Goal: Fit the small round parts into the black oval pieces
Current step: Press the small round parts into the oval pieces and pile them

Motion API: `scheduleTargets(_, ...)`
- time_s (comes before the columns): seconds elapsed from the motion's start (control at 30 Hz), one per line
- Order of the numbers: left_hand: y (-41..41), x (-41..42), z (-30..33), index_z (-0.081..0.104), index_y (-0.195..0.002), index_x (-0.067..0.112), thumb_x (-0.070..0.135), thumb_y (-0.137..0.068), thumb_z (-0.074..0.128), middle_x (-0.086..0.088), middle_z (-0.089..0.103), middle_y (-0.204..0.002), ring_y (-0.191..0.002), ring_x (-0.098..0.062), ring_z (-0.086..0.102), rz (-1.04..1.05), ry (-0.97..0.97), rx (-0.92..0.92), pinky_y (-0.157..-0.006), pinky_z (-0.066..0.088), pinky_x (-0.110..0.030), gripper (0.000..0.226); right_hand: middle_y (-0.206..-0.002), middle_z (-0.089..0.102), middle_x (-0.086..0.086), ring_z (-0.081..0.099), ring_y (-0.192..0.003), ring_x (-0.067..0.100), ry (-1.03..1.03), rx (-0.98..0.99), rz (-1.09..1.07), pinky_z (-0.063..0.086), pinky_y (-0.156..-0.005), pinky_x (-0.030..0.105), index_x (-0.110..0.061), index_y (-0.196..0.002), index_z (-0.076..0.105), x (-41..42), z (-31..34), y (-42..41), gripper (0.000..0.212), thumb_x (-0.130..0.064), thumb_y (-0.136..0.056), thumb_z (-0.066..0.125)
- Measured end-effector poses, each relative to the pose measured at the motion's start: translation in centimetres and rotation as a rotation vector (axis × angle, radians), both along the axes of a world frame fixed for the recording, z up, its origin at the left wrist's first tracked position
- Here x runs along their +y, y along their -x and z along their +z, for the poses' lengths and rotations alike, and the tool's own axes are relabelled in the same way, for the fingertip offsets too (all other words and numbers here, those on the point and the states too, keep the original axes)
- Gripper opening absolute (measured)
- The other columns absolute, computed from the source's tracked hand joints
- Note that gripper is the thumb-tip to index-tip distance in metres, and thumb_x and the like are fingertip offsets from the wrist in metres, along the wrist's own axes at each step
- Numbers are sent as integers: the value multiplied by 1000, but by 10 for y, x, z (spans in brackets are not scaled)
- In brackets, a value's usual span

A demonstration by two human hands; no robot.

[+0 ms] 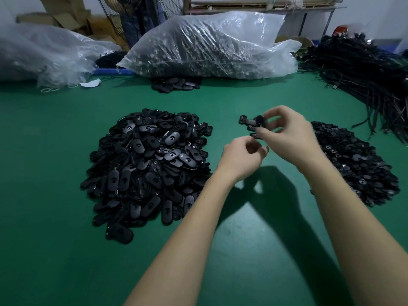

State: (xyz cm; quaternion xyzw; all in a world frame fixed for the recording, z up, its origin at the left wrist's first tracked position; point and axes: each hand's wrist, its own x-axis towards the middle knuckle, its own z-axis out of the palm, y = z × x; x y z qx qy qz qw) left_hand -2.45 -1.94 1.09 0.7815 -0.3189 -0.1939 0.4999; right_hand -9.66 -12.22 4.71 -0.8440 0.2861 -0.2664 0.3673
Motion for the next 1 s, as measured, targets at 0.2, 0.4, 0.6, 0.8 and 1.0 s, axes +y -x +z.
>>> scheduleTargets(0.2,3,0,4,66,-104,18,17,-98,63,-1,73,-97,-70,-10,66,-155,84,343,-62,50,-21,7,-75,76,-8,65,-59,1,-382,-147,-36,49,-54,14,-31,-101,64,-5,-32,48,20,-21,-89,77)
scheduleTargets(0.4,5,1,0,66,-108,10,7,-94,68,-7,72,-89,-72,-12,65,-174,118,317,-63,54,-18,15,-81,78,8,77,-74,18,-813,-314,-15,58,-64,20,-8,-95,69,-2,-39,44,5,-7,-92,73)
scheduleTargets(0.6,-3,1,-5,67,-98,14,9,-94,69,-4,71,-85,-75,-14,68,-98,96,315,-73,58,-25,6,-93,76,-6,74,-86,15,-212,125,-126,59,-75,32,-23,-100,76,-24,-30,61,14,-33,-91,72)
scheduleTargets(0.8,-11,4,-6,71,-110,13,5,-94,68,-6,70,-87,-71,-11,67,-77,156,321,-70,56,-21,18,-110,74,3,64,-106,29,102,486,-384,53,-84,36,-29,-107,76,-44,-26,89,21,-27,-87,72)
scheduleTargets(1.0,-12,5,-7,72,-109,9,3,-95,66,-11,71,-91,-80,-18,66,-70,170,329,-88,59,-30,17,-95,75,4,68,-93,29,43,322,-434,56,-82,35,-28,-85,77,-44,-31,88,16,-14,-87,68)
